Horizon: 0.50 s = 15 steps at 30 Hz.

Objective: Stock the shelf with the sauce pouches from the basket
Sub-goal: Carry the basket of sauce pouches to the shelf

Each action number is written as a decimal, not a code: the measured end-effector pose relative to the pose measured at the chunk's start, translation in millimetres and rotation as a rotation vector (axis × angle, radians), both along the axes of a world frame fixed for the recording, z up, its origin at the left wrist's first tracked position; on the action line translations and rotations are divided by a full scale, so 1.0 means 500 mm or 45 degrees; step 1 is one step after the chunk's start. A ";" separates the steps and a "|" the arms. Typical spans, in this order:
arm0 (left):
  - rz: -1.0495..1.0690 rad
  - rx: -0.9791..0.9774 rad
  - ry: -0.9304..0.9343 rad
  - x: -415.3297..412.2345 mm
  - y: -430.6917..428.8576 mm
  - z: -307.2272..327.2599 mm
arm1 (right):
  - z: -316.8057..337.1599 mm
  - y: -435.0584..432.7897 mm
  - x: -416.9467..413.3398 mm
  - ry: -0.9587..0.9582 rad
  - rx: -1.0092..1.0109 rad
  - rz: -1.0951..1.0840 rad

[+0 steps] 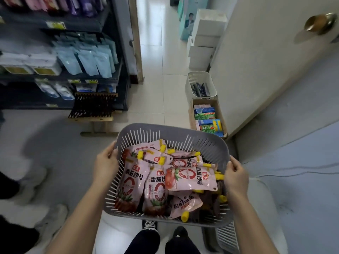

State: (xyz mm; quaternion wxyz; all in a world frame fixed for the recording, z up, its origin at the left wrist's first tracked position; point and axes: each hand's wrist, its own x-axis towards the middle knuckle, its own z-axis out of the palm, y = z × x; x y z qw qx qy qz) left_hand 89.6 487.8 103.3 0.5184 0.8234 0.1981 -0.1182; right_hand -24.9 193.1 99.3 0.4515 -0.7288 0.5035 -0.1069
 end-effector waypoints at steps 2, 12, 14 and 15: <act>0.050 0.012 0.001 0.000 0.018 0.002 | 0.009 0.010 0.022 -0.025 0.013 0.047; 0.340 0.104 -0.061 -0.066 0.092 -0.015 | 0.040 0.027 0.107 -0.061 0.039 0.400; 0.405 0.105 -0.058 -0.088 0.101 -0.016 | 0.045 0.032 0.120 -0.072 0.041 0.488; 0.434 0.095 -0.057 -0.099 0.105 -0.016 | 0.045 0.035 0.126 -0.079 0.039 0.534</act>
